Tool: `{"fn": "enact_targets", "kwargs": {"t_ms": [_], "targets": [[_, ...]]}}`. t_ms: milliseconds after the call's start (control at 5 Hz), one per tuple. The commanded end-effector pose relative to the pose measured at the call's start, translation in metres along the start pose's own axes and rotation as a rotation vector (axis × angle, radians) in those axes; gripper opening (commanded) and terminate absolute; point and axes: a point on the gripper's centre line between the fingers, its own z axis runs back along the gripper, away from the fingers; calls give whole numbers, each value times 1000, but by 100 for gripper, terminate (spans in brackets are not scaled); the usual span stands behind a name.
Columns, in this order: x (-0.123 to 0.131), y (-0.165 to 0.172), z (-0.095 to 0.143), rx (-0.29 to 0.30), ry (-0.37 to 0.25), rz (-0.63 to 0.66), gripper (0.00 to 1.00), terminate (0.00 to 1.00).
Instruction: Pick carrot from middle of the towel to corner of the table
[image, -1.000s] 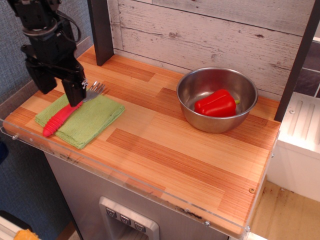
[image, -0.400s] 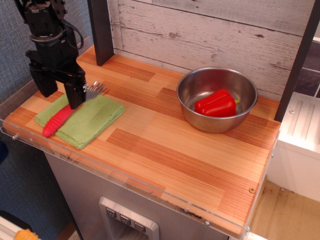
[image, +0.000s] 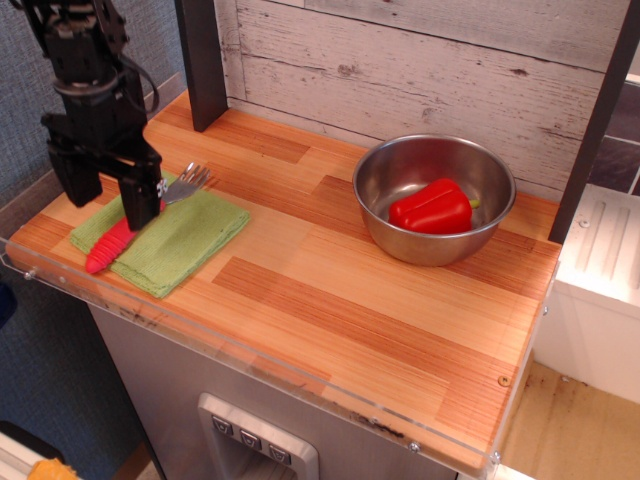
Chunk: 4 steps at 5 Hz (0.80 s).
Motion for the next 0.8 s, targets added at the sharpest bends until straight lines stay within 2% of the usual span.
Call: {"fn": "enact_targets", "kwargs": {"t_ms": [0,600], "targets": [[8,4,-4,20,18,-5,100,0],[13,0,-11,22,35,-26,100,0]]}}
